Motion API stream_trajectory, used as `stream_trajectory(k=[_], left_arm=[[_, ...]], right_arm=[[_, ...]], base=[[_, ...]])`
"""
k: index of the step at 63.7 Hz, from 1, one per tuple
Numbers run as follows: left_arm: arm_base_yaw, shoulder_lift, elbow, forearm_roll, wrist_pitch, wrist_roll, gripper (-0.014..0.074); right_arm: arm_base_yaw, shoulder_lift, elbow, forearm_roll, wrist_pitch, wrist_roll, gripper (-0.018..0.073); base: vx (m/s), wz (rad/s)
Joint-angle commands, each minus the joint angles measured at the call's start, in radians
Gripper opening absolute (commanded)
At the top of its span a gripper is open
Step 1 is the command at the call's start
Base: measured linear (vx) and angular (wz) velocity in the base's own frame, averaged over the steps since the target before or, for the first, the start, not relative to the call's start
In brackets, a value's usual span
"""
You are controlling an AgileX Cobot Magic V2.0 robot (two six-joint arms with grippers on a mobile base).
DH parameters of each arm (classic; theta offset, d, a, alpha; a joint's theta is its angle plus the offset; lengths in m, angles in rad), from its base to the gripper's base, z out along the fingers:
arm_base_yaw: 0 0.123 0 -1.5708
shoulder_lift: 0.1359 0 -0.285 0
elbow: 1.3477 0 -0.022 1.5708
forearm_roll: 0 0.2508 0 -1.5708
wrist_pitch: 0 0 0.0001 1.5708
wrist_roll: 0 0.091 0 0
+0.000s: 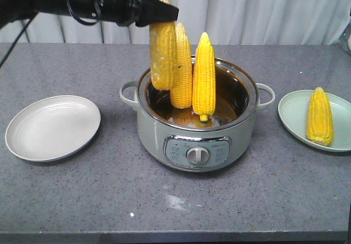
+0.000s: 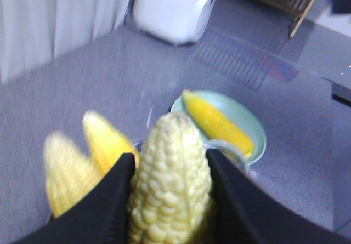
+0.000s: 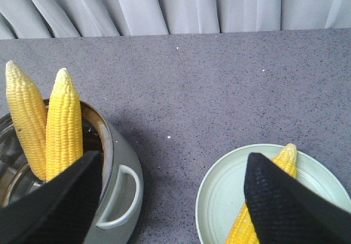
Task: Distribute corn equally
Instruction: 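Close the left gripper on the pale cob tip and lift it out, then carry the cob with the left gripper and lay it on the cream plate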
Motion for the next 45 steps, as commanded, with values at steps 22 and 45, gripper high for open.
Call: stream_trajectory(k=[22, 45], left_arm=[[0.097, -0.291, -0.090, 0.617, 0.133, -0.352, -0.0008], [0.100, -0.259, 0.004, 1.080, 0.189, -0.674, -0.0007]], right_arm=[[-0.005, -0.028, -0.029, 0.040, -0.048, 0.004, 0.0528], [-0.005, -0.028, -0.029, 0.041, -0.045, 0.004, 0.0528]], base=[[0.00, 0.00], [0.00, 0.00]])
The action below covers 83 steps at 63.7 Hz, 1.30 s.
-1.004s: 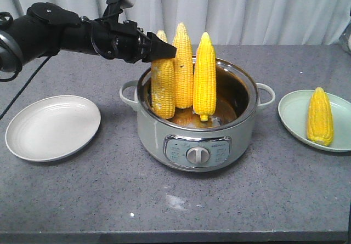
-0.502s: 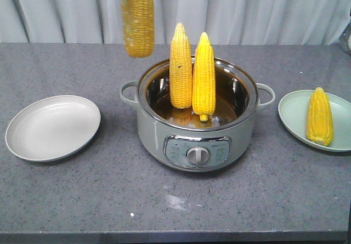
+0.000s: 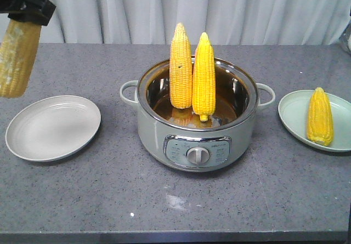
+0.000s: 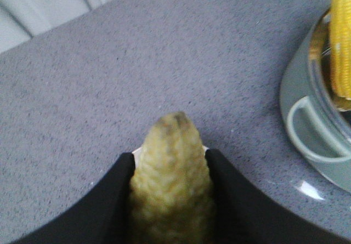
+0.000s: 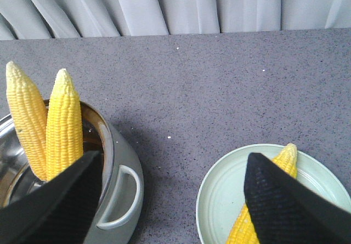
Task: Distribute corn equally
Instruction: 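Carry the cob with the left gripper and lay it on the cream plate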
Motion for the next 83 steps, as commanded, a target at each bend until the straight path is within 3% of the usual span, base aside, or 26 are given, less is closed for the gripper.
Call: stream_trajectory(k=[1, 13, 28, 68, 83], left_arm=[[0.001, -0.019, 0.030, 0.025, -0.067, -0.044, -0.0007], [0.001, 0.052, 0.121, 0.024, -0.099, -0.127, -0.0007], [0.001, 0.143, 0.125, 0.025, -0.113, -0.189, -0.0006], [0.001, 0.203, 0.128, 0.052, -0.079, -0.192, 0.0006], [0.001, 0.203, 0.128, 0.053, -0.063, -0.191, 0.0098]], right_arm=[[-0.005, -0.028, -0.029, 0.041, -0.046, 0.002, 0.0528], [-0.005, -0.028, -0.029, 0.041, -0.044, 0.002, 0.0528], [-0.005, -0.028, -0.029, 0.041, -0.038, 0.002, 0.0528], [-0.005, -0.028, -0.029, 0.041, -0.037, 0.002, 0.0528], [-0.005, -0.028, -0.029, 0.041, -0.039, 0.002, 0.0528]], base=[[0.00, 0.00], [0.00, 0.00], [0.00, 0.00], [0.00, 0.00], [0.00, 0.00]])
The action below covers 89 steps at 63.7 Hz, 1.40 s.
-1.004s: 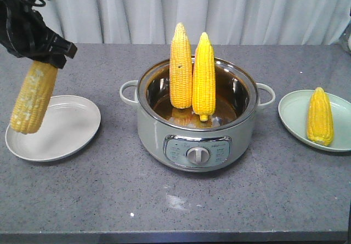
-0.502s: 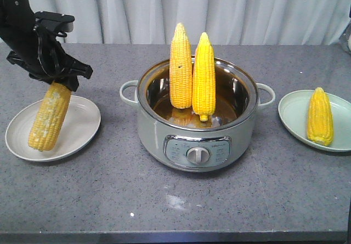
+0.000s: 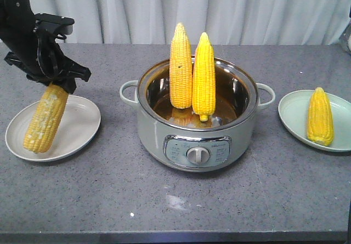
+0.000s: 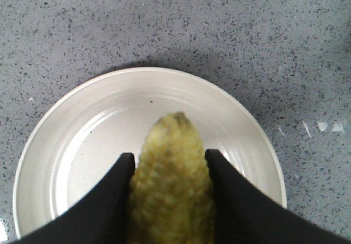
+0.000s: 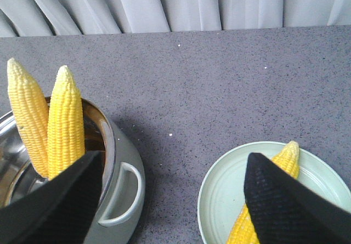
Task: Distribute corn equally
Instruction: 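Carry the cob with the left gripper and lay it on the cream plate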
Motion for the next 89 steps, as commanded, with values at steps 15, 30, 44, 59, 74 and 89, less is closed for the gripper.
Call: stream_trajectory(k=[15, 30, 44, 59, 74, 89], left_arm=[[0.001, -0.053, -0.024, -0.003, 0.004, -0.011, 0.0272], [0.001, -0.053, -0.024, -0.004, 0.014, -0.011, 0.0360], [0.001, -0.053, -0.024, -0.005, 0.016, -0.018, 0.0360], [0.001, -0.053, -0.024, -0.006, 0.020, -0.063, 0.0373], [0.001, -0.053, -0.024, -0.005, 0.034, -0.082, 0.0464], [0.001, -0.054, -0.024, -0.013, 0.037, -0.089, 0.0496]], right_arm=[[-0.005, -0.028, -0.029, 0.042, -0.048, 0.001, 0.0528], [-0.005, -0.028, -0.029, 0.045, -0.058, 0.004, 0.0528], [-0.005, -0.028, -0.029, 0.045, -0.059, 0.004, 0.0528], [-0.005, -0.028, -0.029, 0.045, -0.059, 0.004, 0.0528], [-0.005, -0.028, -0.029, 0.046, -0.059, 0.004, 0.0528], [-0.005, -0.028, -0.029, 0.064, -0.063, 0.004, 0.0528]], base=[[0.00, 0.00], [0.00, 0.00], [0.00, 0.00], [0.00, 0.00], [0.00, 0.00], [0.00, 0.00]])
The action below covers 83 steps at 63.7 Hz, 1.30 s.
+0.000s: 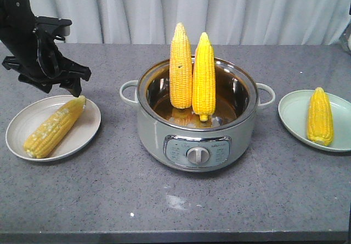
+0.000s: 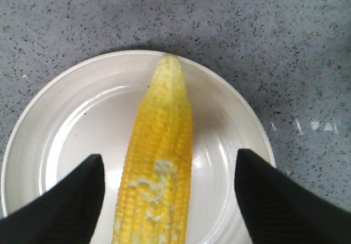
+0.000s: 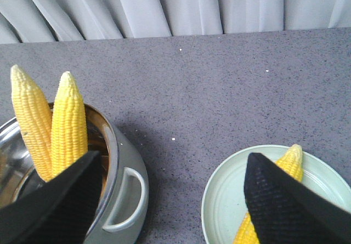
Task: Distribute corn equally
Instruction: 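Raise the left gripper and move the right gripper over the remaining cobs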
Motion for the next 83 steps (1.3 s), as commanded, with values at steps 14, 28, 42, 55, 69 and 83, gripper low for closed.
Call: stream_trajectory(k=[14, 28, 42, 55, 69, 83], left_arm=[[0.001, -0.080, -0.025, -0.013, 0.005, -0.013, 0.0494], [0.001, -0.150, -0.028, -0.039, -0.004, -0.011, 0.0455], [0.001, -0.237, -0.028, -0.151, -0.087, -0.002, 0.0421], [0.001, -0.274, -0.028, -0.260, -0.136, -0.002, 0.0406], [0.001, -0.275, -0.028, -0.258, -0.129, -0.002, 0.0406], [0.001, -0.275, -0.028, -0.258, -0.123, -0.002, 0.0406]], right_arm=[[-0.005, -0.028, -0.029, 0.064, -0.018, -0.019, 0.0528], [-0.005, -0.018, -0.029, 0.276, -0.014, -0.157, 0.0528], [0.071, 0.093, -0.115, 0.535, 0.082, -0.248, 0.0526], [0.251, 0.308, -0.391, 0.427, 0.163, -0.080, 0.0524], [0.399, 0.458, -0.446, 0.228, 0.221, 0.050, 0.0524], [0.461, 0.530, -0.446, 0.077, 0.213, 0.122, 0.0524]], base=[[0.00, 0.00], [0.00, 0.00], [0.00, 0.00], [0.00, 0.00], [0.00, 0.00], [0.00, 0.00]])
